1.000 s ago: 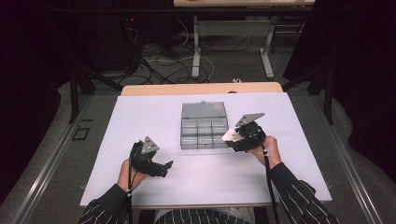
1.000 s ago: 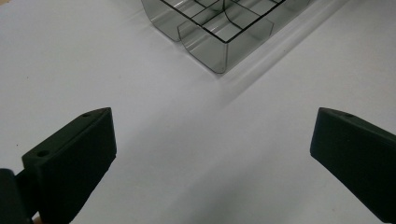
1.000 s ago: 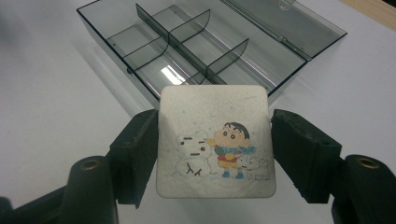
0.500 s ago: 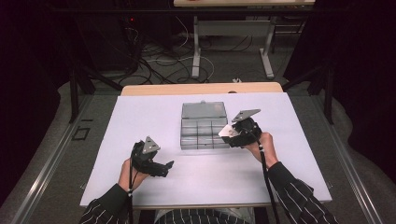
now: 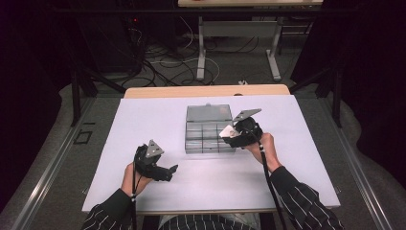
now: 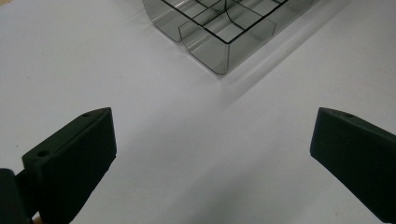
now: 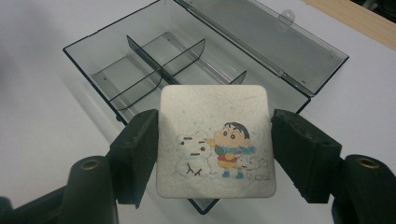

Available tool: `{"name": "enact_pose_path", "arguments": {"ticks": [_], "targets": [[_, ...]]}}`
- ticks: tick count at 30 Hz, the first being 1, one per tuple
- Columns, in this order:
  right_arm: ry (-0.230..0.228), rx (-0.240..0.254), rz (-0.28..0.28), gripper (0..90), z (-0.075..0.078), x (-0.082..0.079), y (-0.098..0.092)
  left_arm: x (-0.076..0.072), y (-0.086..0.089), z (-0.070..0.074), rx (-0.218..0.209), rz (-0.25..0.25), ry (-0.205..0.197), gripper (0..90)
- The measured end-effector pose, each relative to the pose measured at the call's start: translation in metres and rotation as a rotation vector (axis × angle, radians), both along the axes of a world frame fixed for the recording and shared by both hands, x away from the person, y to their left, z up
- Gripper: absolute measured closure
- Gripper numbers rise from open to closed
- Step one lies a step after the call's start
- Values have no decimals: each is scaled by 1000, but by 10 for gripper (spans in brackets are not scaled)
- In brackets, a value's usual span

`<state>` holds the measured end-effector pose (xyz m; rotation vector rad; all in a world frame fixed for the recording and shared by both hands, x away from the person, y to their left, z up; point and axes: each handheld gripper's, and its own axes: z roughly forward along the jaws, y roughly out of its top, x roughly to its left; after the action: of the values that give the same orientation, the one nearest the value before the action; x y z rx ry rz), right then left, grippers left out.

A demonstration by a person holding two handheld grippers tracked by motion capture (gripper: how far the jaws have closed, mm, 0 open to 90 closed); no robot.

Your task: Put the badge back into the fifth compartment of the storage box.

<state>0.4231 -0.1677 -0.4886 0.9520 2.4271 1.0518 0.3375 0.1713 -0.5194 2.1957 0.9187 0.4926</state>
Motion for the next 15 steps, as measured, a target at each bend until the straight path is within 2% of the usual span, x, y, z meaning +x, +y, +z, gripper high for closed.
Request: {"name": "enact_pose_path", "arguments": {"ticks": [13,15], "targets": [[23,11,-5,332,-3,10,14,0,0,0,0,4,-1,4],[38,-6,4,332,-3,11,17,0,0,0,0,4,-2,4]]}}
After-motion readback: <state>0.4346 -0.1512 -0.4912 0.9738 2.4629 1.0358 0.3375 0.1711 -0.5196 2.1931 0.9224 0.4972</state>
